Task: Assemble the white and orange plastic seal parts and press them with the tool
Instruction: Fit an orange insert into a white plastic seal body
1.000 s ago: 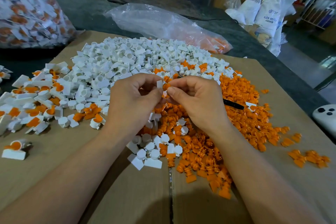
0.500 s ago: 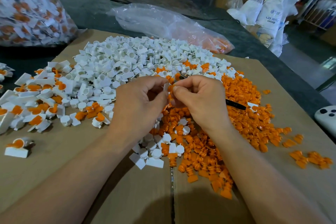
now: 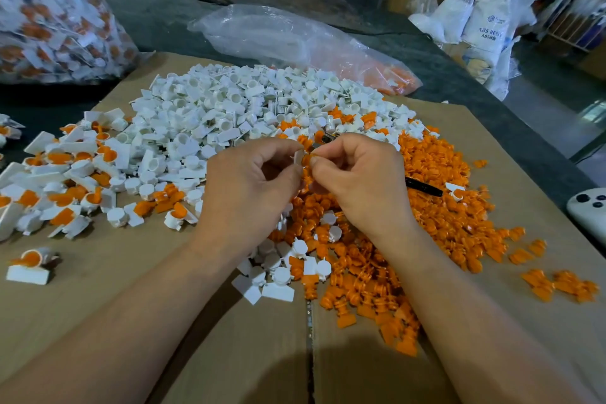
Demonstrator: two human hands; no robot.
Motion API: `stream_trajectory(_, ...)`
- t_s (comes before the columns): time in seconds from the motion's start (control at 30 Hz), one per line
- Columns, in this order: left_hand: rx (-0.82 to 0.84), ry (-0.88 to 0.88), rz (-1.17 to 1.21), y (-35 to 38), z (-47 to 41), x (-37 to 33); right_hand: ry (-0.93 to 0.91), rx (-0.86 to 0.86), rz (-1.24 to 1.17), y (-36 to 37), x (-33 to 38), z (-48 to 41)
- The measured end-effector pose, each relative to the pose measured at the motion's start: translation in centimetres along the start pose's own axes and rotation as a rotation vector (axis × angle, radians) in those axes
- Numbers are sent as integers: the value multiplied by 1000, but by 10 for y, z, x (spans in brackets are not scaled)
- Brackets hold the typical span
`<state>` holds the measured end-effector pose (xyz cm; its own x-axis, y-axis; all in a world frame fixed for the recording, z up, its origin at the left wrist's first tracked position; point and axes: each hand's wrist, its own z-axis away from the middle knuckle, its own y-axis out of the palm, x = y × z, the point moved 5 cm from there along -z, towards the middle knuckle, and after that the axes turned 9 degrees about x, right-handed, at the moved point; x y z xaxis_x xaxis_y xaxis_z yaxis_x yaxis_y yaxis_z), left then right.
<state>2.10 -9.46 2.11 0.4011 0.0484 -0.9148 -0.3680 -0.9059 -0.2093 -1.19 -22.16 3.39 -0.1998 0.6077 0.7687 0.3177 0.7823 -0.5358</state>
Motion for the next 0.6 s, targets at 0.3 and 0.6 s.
stream_trajectory(0.3,-106,-31,19,-7,-2,3,-34,61,-136,6,4,3)
stream_trajectory(0.6,-29,-271,491,-8,-8,13,-102,81,-156,-2,5,1)
